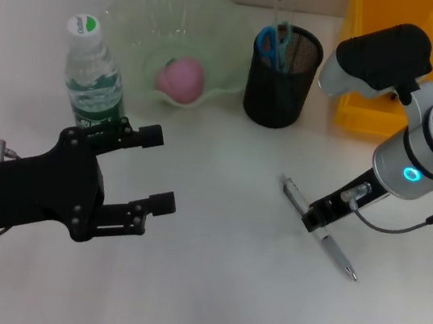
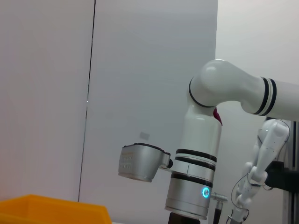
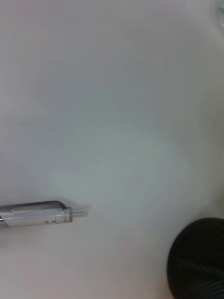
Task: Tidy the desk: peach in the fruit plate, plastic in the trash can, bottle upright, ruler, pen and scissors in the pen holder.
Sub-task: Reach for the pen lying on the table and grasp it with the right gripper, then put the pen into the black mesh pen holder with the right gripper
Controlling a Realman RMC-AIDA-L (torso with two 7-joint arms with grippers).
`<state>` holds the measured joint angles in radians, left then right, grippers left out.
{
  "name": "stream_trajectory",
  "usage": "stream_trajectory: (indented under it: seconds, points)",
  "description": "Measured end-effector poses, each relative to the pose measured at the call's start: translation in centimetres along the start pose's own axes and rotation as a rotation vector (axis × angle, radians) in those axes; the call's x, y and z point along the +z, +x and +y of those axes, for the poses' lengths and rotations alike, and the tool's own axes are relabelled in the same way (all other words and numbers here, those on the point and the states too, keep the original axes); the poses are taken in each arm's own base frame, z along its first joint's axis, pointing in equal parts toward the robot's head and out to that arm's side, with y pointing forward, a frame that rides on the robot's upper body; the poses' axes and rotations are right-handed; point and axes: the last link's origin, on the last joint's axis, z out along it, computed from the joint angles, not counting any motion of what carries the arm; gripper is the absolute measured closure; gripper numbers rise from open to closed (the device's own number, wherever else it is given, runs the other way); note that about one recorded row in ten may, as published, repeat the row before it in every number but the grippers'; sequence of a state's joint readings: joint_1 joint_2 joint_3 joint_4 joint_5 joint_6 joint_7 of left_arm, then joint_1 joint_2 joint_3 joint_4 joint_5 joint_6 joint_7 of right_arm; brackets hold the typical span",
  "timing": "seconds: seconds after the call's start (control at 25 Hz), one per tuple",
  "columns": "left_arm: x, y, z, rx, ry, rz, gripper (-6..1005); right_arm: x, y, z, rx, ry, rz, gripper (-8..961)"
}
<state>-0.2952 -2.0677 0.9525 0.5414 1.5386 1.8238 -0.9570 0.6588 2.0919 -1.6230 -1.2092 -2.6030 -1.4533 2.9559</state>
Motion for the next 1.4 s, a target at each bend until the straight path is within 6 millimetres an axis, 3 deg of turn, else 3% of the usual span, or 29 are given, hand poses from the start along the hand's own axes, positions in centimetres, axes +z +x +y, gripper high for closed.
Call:
stream_trajectory:
  seconds: [0.28, 0.72, 1.0, 1.4]
  points:
    - [-0.1, 0.0, 0.1, -0.002, 0.002, 0.000, 191, 0.3, 0.1, -0.1, 0.005, 0.000, 0.015, 694]
    - [-0.1, -0.1, 0.1, -0.004, 0.002, 0.001, 190, 0.9, 0.0, -0.1, 0.001, 0.005, 0.030, 689]
    - [-0.1, -0.1, 0.1, -0.004, 0.004, 0.001, 190, 1.2, 0.0, 0.0, -0.007, 0.009, 0.038, 778]
    - [-0.2, -0.1, 0.1, -0.003, 0.006, 0.002, 190, 0.4, -0.1, 0.1, -0.008, 0.005, -0.017, 836]
